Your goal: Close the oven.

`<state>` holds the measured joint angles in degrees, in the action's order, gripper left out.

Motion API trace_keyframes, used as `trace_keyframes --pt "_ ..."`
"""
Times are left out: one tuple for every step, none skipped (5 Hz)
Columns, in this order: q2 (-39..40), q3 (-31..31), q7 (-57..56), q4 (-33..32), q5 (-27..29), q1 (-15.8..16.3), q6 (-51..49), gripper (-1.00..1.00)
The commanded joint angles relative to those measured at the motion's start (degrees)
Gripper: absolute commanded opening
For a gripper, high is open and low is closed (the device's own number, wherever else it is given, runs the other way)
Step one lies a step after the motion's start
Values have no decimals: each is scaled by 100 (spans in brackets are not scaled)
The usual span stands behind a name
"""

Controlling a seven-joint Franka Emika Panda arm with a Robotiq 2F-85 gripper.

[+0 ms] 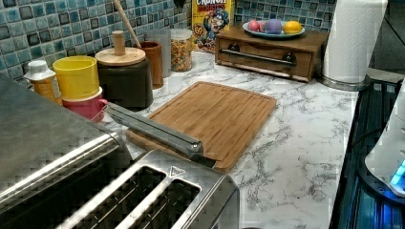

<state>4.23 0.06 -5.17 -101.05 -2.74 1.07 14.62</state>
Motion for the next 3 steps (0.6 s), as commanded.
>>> trace_keyframes --pt "147 28 -265 89 -2 14 -48 -100" --pt "-224 20 -1043 -612 621 -13 500 -100" --pt "-570 99 -2110 -1480 1362 -79 1059 -100"
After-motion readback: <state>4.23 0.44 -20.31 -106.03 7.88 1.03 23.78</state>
